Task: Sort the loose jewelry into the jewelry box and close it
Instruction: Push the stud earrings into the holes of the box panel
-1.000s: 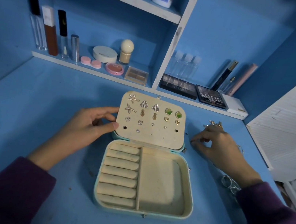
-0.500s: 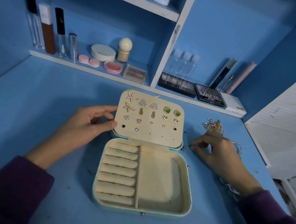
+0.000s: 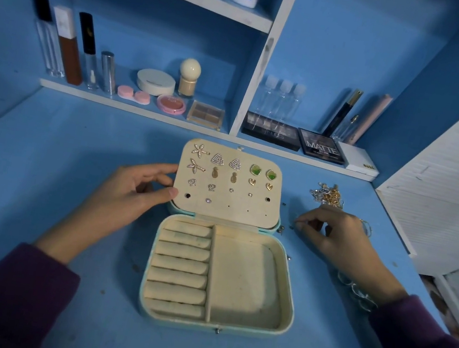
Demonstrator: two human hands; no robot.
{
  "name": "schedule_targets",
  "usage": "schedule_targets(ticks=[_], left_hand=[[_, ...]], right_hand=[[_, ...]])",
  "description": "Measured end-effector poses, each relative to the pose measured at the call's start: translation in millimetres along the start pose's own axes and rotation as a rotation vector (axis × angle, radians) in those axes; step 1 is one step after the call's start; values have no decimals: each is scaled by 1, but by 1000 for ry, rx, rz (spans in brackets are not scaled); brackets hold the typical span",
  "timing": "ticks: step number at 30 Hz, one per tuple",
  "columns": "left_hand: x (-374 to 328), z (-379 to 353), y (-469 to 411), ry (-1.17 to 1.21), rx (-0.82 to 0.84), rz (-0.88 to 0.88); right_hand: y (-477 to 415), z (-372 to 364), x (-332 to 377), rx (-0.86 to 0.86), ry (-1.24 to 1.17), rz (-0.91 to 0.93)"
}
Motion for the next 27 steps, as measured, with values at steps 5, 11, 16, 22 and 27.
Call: schedule_targets(ticks=[5,11,16,22,27], left_hand=[[2,1,-1,-8,-3,1],[2,1,0,-9,-7,5],[0,1,1,-2,-2,3],[-5,-1,1,22,-2,18],[-9,-6,3,83,-29,71]], right_hand=[[-1,-3,0,50,-15,-12],[-2,-5,2,66,-2,4],[-5,-6,6,121,41,9],[-10,-6,15,169,103,57],[-15,-7,16,228,123,53]])
Point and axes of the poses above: each hand's wrist, its own y-axis away from the middle knuckle, its own z-axis out of the back of the hand, x = y × z, the point moved 5 cm from there along -y, towards the middle knuckle, and after that the axes turned 10 degrees about -x, right-handed, at the moved point
